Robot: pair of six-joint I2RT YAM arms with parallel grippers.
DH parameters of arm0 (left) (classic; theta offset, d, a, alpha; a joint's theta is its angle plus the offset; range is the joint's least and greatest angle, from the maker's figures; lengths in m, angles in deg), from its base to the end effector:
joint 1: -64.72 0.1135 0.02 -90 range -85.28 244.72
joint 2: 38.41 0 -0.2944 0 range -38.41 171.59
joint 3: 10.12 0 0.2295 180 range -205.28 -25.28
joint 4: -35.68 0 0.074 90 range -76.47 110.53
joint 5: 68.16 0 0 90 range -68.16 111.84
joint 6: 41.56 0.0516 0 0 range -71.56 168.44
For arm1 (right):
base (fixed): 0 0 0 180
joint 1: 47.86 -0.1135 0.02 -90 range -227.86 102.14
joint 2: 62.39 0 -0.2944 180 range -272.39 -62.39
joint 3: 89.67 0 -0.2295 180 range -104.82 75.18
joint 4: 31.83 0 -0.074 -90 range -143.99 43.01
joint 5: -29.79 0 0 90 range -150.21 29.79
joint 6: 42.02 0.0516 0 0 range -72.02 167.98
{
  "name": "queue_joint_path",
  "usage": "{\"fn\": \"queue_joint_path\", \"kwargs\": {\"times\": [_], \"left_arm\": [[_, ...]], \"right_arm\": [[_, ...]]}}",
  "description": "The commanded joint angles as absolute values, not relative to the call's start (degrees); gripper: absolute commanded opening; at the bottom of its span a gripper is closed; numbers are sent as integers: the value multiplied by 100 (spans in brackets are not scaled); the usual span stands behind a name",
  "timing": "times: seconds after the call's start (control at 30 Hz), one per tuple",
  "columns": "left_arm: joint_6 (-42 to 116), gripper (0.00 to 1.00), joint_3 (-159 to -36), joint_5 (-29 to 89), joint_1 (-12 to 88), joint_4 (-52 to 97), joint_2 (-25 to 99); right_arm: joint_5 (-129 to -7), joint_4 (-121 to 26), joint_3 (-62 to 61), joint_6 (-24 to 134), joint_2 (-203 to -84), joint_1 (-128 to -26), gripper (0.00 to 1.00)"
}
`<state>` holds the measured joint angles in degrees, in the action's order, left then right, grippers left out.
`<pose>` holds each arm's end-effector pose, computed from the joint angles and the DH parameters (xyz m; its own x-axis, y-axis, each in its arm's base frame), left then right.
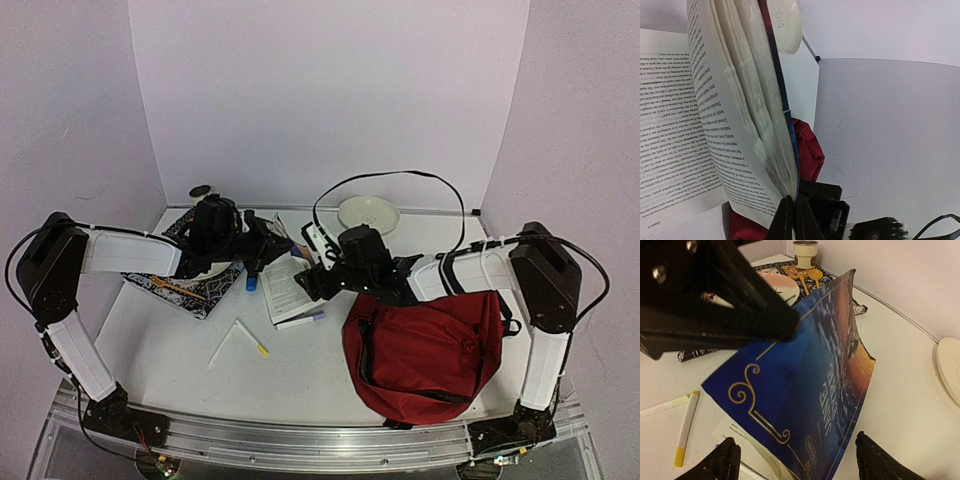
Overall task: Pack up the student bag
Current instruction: Pass from the left arm to the right
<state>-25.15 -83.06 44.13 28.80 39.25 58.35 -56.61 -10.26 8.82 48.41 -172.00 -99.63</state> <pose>0.2953 -0.2381 0.2710 -0.8763 -0.4612 -0.1391 -0.0341 0.3475 -0.9371 0.2785 0.3483 0.2685 -0.0760 -0.0843 -0.9935 -0.7448 0.6673 0.0003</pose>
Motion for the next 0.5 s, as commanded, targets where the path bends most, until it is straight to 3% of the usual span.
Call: {"fn": "queue_joint_path", "kwargs": {"times": [0.0,0.33,0.47], "left_arm": [[-2584,0,-8613,4507,2904,4891,5327],[-2568,1,-8356,4445,2912,4890,5236],[-2495,13,-8189,4425,2915,4891,5165]], "right_arm": [[-5219,-1335,500,4329,-17491,-10128,74],[-4971,-1471,415,4239,-17291,-10127,20],[-4947,-1480,428,4303,-17072,-10129,4]]}}
